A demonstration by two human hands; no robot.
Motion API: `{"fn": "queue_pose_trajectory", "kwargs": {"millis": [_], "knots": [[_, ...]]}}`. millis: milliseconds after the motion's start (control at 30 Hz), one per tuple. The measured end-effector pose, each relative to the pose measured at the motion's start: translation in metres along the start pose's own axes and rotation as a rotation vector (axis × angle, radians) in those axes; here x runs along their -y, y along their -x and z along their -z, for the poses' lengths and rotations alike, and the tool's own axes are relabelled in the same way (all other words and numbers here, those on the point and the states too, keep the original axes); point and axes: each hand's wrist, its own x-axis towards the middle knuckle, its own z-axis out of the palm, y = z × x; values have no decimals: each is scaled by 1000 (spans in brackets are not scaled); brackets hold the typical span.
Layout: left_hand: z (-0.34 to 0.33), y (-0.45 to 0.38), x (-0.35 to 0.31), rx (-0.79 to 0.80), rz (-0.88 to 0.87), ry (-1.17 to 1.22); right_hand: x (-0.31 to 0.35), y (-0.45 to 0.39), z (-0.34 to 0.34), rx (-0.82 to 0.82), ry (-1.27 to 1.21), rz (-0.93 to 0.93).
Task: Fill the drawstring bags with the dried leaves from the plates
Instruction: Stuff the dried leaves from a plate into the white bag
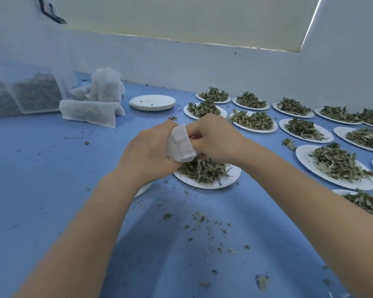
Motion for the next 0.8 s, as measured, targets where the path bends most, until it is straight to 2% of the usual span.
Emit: {"fn": "queue_pose_trajectory", "kwargs": {"millis": [67, 133, 233, 367, 433, 800], "knots": [[4, 1, 5, -7, 11, -26, -5, 6, 7, 77, -59, 24], [7, 0, 12, 23, 20, -111, -17, 10, 16, 74, -40, 0], [6, -1, 17, 88, 48, -192, -33, 14, 21, 18, 175, -63], [1, -1, 20, 109, 94, -107, -44, 14, 4, 209, 358, -146], [1, -1, 21, 102, 94, -77, -45, 11, -6, 245, 397, -159], [-2, 2, 19, 139, 51, -56, -46, 16, 4, 17, 340, -129]]}}
